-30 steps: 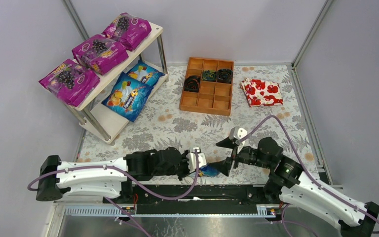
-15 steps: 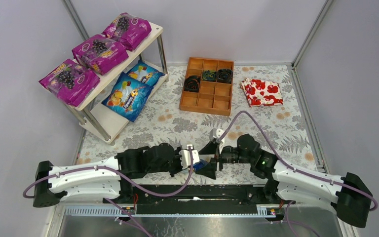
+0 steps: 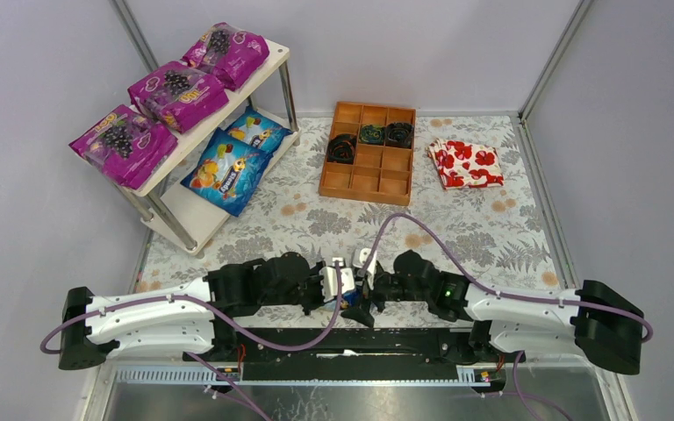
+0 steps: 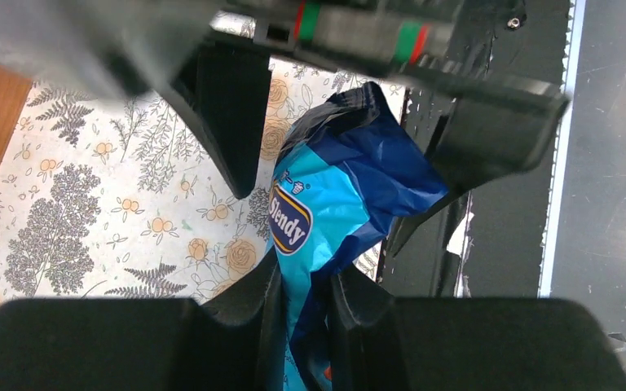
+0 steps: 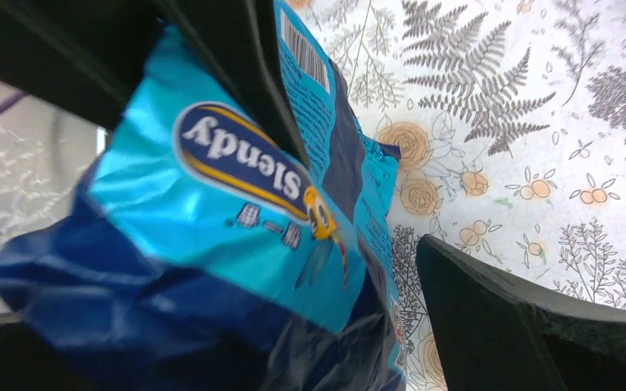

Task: Place and organize the candy bags onto the shelf

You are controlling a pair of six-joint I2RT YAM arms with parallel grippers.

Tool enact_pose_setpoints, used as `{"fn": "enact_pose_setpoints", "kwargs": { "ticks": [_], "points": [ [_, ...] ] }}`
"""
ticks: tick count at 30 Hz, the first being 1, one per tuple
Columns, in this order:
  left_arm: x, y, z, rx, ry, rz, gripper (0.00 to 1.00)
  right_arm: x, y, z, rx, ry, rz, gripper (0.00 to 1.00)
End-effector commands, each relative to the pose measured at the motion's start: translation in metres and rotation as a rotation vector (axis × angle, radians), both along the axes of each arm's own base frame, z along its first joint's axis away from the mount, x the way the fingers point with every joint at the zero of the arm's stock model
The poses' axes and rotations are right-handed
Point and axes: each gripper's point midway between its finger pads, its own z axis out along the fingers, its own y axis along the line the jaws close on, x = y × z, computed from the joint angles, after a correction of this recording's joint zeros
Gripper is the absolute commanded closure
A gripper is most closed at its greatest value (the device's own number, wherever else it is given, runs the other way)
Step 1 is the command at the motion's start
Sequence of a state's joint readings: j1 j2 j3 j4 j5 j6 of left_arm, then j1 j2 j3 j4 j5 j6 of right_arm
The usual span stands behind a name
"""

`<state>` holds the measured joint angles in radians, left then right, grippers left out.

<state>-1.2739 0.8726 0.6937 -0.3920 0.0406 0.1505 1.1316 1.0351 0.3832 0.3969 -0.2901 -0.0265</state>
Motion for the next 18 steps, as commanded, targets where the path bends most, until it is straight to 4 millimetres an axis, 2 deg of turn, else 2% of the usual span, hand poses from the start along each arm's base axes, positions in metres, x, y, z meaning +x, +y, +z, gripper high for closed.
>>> {"fn": "enact_pose_setpoints", "kwargs": {
  "ticks": [1,4,9,14,18],
  "points": [
    [0.005,-0.028,0.050,-0.190,-0.074,-0.042,1.00,0.008,0.008,-0.004,-0.087,-0.037,0.012,0.02],
    [0.004,-0.029,0.048,-0.186,-0.070,-0.049,1.00,0.003,0.010,-0.007,-0.096,-0.031,0.051,0.08],
    [0.003,-0.030,0.047,-0.192,-0.065,-0.058,1.00,0.004,0.009,-0.001,-0.057,-0.051,0.043,0.13],
    [0.005,-0.029,0.048,-0.202,-0.068,-0.054,1.00,0.006,0.016,0.011,0.018,-0.073,0.039,0.26],
    [0.005,-0.029,0.049,-0.204,-0.069,-0.053,1.00,0.007,0.020,0.012,0.040,-0.085,0.042,0.38]
  ]
}}
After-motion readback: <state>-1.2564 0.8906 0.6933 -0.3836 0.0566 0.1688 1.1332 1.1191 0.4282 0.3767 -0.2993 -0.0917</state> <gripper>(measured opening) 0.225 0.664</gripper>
